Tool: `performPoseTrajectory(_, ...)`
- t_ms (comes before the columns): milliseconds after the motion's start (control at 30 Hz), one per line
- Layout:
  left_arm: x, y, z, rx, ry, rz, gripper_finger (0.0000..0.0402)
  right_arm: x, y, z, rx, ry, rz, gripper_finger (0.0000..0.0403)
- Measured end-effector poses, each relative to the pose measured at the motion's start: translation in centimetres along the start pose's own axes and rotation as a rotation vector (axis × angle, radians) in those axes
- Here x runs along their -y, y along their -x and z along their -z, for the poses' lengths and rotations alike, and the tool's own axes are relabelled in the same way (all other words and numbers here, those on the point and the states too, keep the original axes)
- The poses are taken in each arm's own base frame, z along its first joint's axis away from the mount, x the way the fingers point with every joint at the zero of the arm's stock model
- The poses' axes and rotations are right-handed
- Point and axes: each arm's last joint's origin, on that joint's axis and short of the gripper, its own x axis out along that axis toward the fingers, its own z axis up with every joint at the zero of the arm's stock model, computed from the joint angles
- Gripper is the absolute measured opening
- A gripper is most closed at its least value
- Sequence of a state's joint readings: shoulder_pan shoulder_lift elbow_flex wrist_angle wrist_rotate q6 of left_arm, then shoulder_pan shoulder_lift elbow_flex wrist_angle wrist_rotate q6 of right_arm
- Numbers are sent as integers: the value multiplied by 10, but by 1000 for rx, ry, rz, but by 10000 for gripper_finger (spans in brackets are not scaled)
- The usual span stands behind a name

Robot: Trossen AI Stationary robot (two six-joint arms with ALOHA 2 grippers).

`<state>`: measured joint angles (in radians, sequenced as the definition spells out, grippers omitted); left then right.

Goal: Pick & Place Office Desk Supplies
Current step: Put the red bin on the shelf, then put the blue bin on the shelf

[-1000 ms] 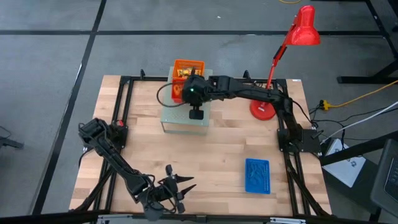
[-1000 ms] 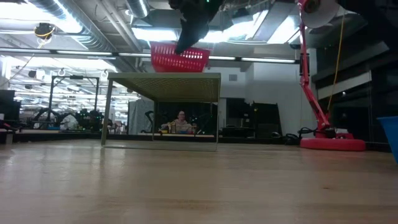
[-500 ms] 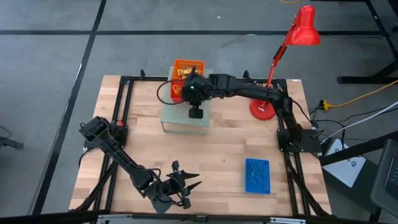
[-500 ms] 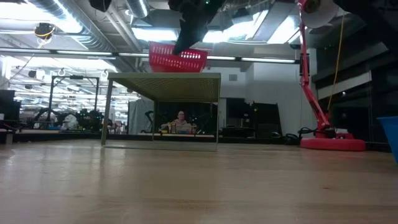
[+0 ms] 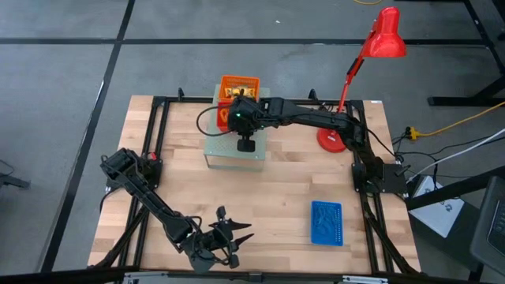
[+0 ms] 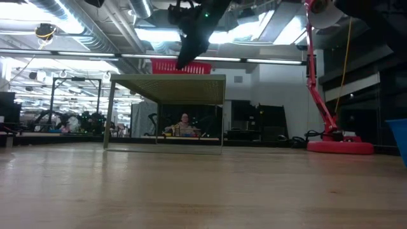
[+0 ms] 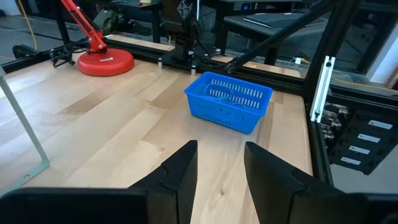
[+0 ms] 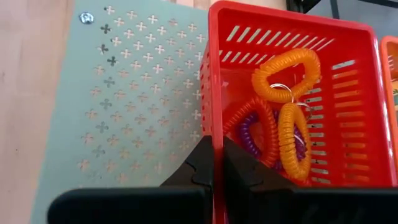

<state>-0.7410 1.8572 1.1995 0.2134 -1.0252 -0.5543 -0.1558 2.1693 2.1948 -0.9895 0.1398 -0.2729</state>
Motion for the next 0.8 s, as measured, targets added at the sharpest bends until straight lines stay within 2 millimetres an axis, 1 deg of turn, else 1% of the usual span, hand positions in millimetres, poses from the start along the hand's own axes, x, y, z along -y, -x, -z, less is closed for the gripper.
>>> performPoseTrajectory(400,0,0,0,-1,0,1,129,1,0,0,9,-4,-21,12)
performPoseTrajectory(467,0,0,0,-1,0,1,129,1,0,0,12,-4,-20,33)
performPoseTrajectory(567,0,0,0,-1,0,1,129,0,0,-1,16,-1,-12,82)
performPoseTrajectory(633,0,0,0,-1,0,1,129,-1,0,-2,12,3,24,109)
performPoseTrajectory(700,0,0,0,-1,0,1,129,-2,1,-2,4,8,55,128)
performPoseTrajectory(800,0,0,0,-1,0,2,129,-3,1,-4,18,7,57,144)
